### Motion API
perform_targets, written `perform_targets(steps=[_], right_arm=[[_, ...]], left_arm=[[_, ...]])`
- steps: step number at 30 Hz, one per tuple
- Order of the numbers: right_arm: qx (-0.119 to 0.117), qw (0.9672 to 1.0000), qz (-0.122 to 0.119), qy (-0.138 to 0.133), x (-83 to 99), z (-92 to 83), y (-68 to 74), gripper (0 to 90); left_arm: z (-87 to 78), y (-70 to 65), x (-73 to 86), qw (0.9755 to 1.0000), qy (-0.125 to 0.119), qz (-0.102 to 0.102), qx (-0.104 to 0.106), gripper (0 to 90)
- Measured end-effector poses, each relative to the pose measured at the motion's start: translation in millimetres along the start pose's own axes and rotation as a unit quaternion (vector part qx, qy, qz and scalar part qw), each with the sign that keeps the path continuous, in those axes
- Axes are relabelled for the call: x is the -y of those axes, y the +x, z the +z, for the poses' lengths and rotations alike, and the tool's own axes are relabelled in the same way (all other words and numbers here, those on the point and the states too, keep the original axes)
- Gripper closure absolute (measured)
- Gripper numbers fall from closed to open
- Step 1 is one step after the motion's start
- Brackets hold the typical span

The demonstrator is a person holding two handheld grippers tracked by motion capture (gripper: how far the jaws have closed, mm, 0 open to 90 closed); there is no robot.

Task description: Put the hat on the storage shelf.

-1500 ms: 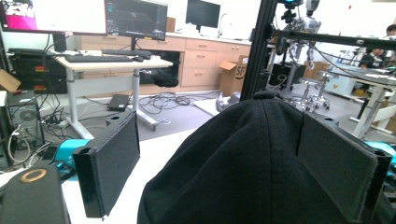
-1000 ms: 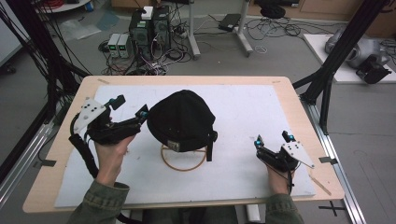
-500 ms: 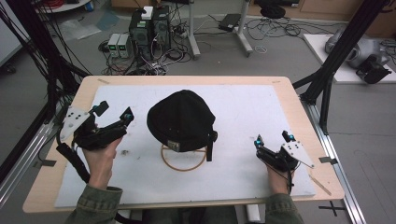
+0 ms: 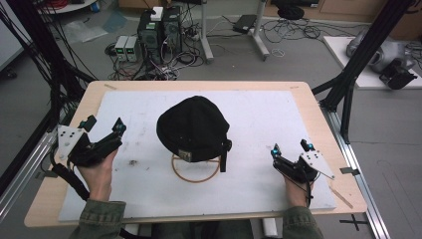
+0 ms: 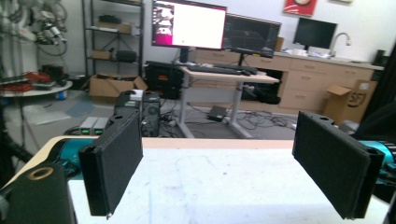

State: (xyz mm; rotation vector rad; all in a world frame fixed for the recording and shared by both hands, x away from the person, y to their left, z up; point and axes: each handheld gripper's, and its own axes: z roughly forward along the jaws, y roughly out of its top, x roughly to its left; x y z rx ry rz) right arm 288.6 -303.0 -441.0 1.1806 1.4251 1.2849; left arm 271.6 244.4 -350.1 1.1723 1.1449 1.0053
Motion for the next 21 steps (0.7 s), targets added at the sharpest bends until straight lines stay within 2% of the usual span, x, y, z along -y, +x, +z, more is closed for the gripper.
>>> perform_targets(steps=[3,7,12,16,21], right_arm=[[0.000,1.0000,0.001,0.000,0.0,-0.1,0.0,5.3],[0.000,1.0000,0.000,-0.001,-0.1,0.1,-0.3,5.2],[-0.002,1.0000,0.000,-0.001,-0.1,-0.4,-0.1,5.3],[-0.002,1.0000,0.006,0.000,-0.2,-0.8,-0.1,5.3],[-0.001,1.0000,0.006,0.000,-0.1,-0.7,-0.2,5.3]], left_arm=[[-2.1,3.7,6.0,0.9999,-0.001,0.001,-0.016,16.3],[-5.0,2.9,19.6,0.9994,-0.003,0.013,-0.031,16.6],[-7.9,3.9,37.4,0.9978,-0.001,0.023,-0.061,16.6],[-8.9,10.8,46.8,0.9964,0.008,0.029,-0.080,16.8],[-13.2,20.9,56.3,0.9951,0.018,0.035,-0.091,16.9]])
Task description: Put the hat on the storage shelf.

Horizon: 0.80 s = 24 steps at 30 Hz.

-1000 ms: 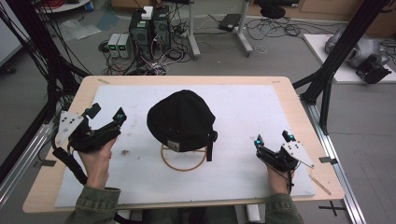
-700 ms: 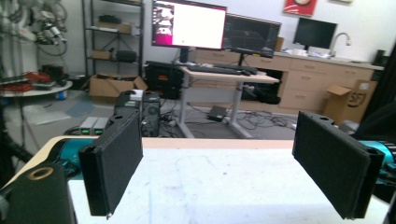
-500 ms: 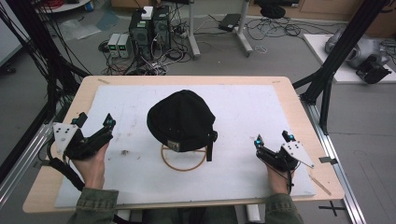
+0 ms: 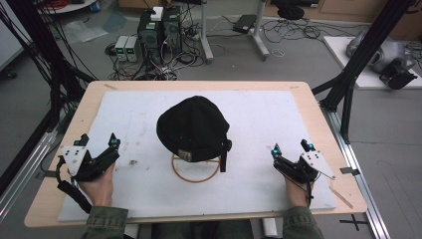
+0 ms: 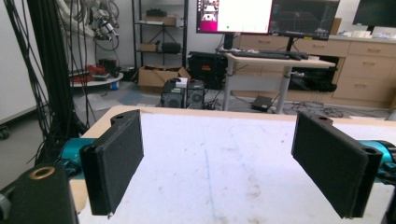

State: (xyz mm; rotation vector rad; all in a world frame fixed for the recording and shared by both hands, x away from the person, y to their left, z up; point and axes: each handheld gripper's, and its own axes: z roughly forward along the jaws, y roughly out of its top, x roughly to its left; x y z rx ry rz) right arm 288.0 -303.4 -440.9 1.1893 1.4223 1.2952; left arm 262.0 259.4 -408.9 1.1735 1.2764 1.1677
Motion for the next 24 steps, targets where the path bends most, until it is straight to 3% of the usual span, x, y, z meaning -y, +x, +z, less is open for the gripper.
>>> perform_targets(steps=[6,10,24], right_arm=[[0.000,1.0000,-0.004,-0.001,0.0,0.3,0.2,5.3],[0.001,1.0000,0.000,-0.001,-0.3,-0.4,0.6,5.2],[-0.001,1.0000,0.001,-0.001,-0.3,-0.8,0.2,5.2]], left_arm=[[-1.1,7.5,10.4,0.9998,0.019,0.008,-0.003,16.9],[-1.4,7.0,10.1,0.9997,0.015,0.019,-0.002,17.4],[-1.3,8.2,11.2,0.9995,0.022,0.023,-0.005,17.8]])
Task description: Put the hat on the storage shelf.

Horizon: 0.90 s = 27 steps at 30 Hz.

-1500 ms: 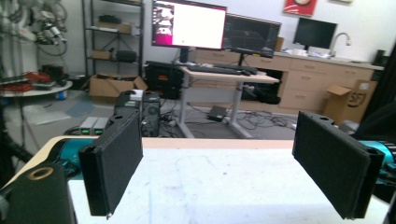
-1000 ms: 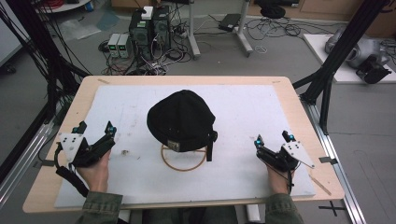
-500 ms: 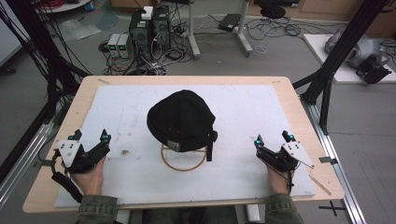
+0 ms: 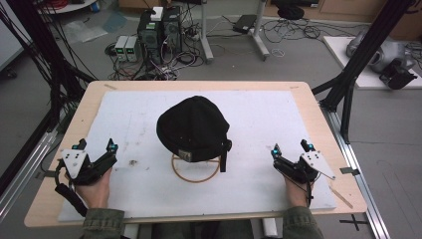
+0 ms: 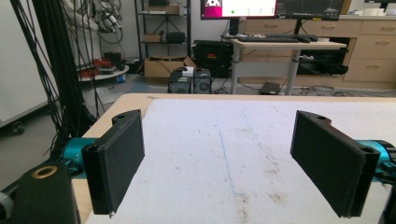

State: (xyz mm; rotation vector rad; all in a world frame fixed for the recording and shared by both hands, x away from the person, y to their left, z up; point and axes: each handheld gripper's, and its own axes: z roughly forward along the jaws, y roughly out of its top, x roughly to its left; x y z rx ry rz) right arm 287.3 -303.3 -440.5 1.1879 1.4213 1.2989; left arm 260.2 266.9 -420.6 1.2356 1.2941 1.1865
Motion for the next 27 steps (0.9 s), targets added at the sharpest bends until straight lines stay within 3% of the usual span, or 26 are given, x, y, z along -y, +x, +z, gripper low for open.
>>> perform_targets(steps=[27], right_arm=[[0.001,1.0000,-0.003,-0.002,-0.7,-0.4,-1.9,5.3]], left_arm=[[0.3,-1.7,0.3,0.9999,0.009,0.007,0.000,18.9]])
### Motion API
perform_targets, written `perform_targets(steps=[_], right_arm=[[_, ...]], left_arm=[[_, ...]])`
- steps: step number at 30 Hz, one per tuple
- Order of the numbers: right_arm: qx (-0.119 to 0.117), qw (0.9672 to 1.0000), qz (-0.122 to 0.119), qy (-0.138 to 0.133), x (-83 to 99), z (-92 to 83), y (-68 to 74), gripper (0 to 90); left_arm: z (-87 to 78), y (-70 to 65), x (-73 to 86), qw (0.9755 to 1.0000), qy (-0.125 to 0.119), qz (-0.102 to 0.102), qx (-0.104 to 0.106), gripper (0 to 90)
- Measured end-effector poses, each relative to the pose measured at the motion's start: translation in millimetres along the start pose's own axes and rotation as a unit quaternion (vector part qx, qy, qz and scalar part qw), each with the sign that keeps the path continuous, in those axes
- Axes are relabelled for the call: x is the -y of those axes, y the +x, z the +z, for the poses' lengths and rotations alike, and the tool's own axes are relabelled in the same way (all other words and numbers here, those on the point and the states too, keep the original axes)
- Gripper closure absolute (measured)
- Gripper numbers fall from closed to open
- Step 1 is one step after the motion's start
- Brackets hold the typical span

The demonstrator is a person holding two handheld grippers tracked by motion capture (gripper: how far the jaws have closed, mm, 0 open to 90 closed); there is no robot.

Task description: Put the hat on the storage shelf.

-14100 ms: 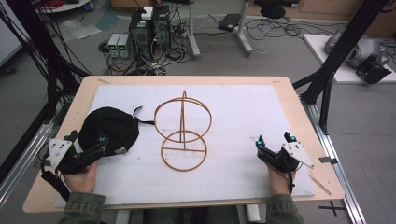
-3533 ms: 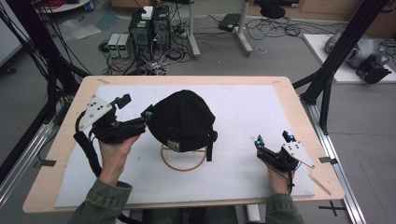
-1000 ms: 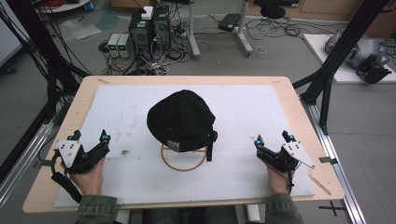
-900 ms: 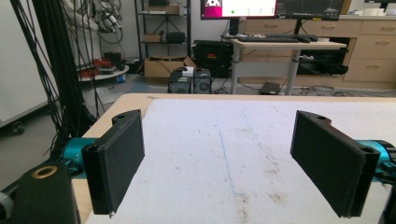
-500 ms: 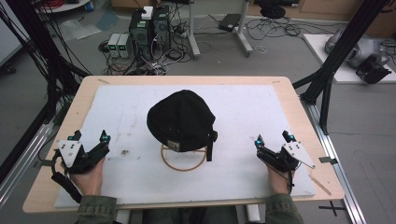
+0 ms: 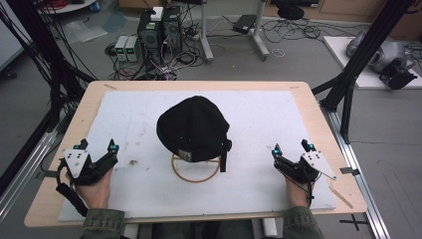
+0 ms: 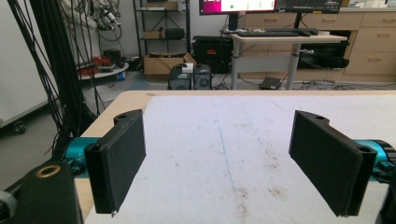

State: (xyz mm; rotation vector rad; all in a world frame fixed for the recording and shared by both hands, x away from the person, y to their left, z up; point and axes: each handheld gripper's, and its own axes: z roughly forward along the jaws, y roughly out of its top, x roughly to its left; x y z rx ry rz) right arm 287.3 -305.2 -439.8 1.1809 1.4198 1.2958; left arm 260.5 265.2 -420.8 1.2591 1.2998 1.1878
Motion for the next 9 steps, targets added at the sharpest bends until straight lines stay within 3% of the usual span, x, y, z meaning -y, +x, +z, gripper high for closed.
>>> perform_targets(steps=[9], right_arm=[[0.000,1.0000,0.001,-0.001,0.1,0.6,-0.2,5.3]], left_arm=[[0.2,-1.0,-0.3,1.0000,0.006,0.002,0.007,18.6]])
